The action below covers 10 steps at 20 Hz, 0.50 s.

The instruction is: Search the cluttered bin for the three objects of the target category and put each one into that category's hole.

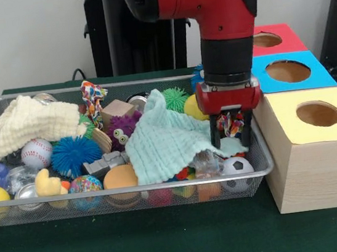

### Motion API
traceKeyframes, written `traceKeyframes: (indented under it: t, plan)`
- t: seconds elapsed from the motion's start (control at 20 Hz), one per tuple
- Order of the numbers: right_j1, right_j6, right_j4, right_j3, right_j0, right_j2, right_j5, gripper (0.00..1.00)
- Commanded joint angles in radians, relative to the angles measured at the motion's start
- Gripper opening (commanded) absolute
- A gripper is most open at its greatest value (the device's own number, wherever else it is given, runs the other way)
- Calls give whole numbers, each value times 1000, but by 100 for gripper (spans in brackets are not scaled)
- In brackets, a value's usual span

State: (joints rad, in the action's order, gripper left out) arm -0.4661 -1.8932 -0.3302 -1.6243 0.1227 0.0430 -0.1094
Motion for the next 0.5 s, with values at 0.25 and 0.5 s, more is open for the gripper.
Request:
traceKeyframes:
  t: [0.25, 0.5]
  plan:
    - [212, -58, -87, -101, 85, 38, 78, 100]
    - [211, -57, -76, -109, 90, 47, 65, 100]
